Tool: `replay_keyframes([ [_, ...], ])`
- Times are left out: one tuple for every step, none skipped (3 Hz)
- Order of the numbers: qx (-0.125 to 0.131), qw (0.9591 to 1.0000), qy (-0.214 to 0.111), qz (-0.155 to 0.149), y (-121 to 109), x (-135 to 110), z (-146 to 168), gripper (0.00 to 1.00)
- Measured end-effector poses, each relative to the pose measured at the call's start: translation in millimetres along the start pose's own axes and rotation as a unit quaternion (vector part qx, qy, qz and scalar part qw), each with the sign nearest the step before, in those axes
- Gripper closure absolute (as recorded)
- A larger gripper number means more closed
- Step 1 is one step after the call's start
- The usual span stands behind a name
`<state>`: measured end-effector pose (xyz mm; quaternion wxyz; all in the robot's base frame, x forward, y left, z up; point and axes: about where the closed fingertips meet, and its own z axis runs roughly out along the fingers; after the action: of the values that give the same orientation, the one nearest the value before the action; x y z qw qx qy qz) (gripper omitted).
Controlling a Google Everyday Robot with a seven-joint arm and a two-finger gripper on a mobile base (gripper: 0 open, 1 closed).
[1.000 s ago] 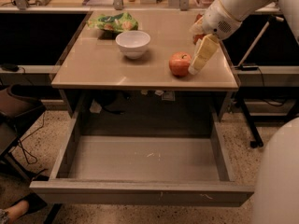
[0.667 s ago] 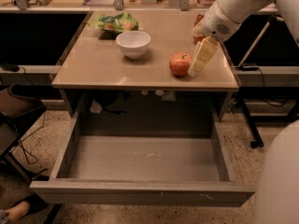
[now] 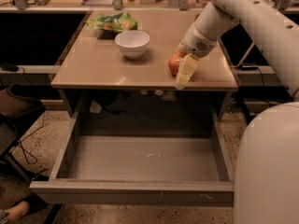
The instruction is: Place apple into top drawer
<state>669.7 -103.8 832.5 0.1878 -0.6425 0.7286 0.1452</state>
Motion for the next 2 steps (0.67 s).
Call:
replay_keyframes([
  [0.000, 1.0000, 0.000, 0.000, 0.0, 0.0, 0.0, 0.00],
  [0.000, 1.0000, 0.000, 0.000, 0.0, 0.0, 0.0, 0.19],
])
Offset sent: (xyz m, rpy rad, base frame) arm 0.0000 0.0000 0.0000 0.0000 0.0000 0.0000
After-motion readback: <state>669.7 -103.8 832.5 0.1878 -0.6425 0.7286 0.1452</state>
